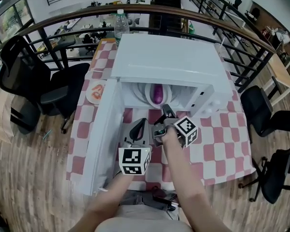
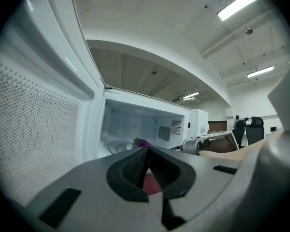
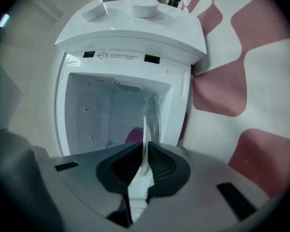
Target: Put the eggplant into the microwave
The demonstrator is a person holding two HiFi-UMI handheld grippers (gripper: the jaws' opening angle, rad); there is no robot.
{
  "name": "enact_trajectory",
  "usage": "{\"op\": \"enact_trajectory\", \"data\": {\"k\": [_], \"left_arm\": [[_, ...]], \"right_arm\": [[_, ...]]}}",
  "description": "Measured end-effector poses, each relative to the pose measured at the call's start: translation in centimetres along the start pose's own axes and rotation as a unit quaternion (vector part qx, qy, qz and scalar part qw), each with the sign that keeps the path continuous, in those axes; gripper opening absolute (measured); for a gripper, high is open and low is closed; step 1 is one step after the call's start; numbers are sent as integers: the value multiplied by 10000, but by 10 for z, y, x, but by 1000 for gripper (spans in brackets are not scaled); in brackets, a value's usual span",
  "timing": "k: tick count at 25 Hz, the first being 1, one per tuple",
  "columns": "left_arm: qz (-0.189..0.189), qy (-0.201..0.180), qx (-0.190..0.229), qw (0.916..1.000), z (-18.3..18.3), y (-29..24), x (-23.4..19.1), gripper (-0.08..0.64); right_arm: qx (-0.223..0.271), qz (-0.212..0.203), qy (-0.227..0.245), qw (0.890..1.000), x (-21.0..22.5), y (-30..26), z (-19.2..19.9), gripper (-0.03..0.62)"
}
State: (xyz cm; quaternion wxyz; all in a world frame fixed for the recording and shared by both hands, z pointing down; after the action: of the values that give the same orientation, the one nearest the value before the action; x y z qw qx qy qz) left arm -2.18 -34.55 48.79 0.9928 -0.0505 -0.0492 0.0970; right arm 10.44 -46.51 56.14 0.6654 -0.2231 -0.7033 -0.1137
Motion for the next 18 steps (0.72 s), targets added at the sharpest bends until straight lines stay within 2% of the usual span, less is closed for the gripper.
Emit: {"op": "enact_trajectory", "data": {"k": [3, 8, 14, 15, 18], "left_arm": [[37, 6, -37, 10000, -2, -1, 1, 3], [80, 21, -124, 9999, -1, -1, 2, 3], [83, 61, -181, 9998, 4, -3, -2, 3], [94, 58, -185, 9998, 4, -4, -1, 3], [124, 66, -206, 9997, 5, -3, -2, 3]], "right_arm": [[-11, 302, 70, 9995, -2, -4, 0, 46], [-79, 800, 90, 9967, 4, -9, -1, 120], [-70, 1165, 108, 9931, 3, -14, 1, 137], [-74, 1287, 7, 9917, 5, -15, 1, 196], [-72, 1480, -187, 9888, 15, -18, 0, 292]]}}
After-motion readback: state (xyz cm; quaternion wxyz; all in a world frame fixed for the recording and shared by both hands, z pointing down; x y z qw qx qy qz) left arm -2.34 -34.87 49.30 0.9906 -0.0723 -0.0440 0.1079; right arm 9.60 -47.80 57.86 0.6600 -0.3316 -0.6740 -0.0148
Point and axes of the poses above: the fingertips, and each gripper's own axes: y backward along the fingers, x to its right, z out of its underside, the point moved 6 cm from there along y, backward along the fingers, and after that the axes turned 13 degrees about -y, right-handed, at the moved point
